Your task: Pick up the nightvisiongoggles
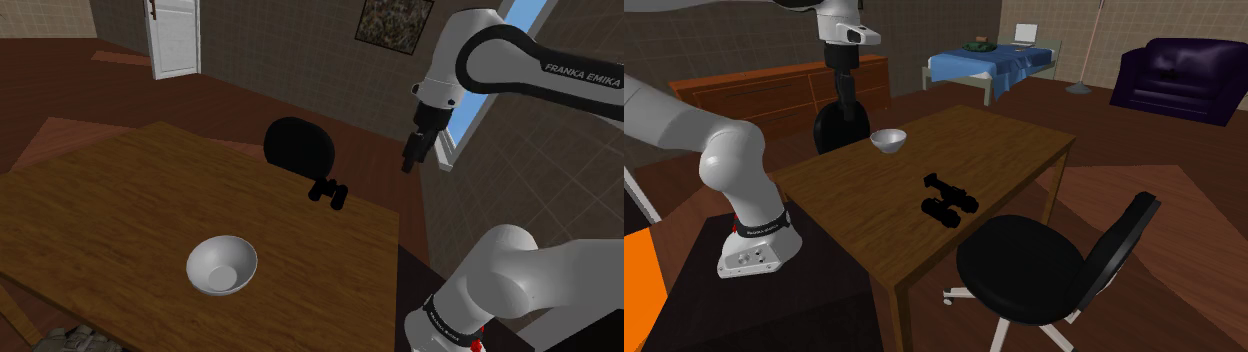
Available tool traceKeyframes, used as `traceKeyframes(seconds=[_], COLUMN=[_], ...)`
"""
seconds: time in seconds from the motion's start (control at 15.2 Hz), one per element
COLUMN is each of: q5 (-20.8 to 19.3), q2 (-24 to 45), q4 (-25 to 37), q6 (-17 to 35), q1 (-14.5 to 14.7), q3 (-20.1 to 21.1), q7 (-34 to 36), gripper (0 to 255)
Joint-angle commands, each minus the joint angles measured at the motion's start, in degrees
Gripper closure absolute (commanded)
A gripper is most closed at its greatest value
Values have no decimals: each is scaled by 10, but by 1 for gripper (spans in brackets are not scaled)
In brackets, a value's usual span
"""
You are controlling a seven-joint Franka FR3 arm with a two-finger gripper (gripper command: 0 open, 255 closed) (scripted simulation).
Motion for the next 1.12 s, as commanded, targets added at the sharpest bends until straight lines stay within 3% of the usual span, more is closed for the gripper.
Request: traceKeyframes(seconds=[0.0, 0.53, 1.06], q5=[0, -11, -13], q2=[0, 98, 248], q4=[0, -61, -64], q6=[0, 190, 375], q1=[0, 7, 17], q3=[0, -17, -33], q7=[0, -13, -28], gripper=[0, 0, 0])
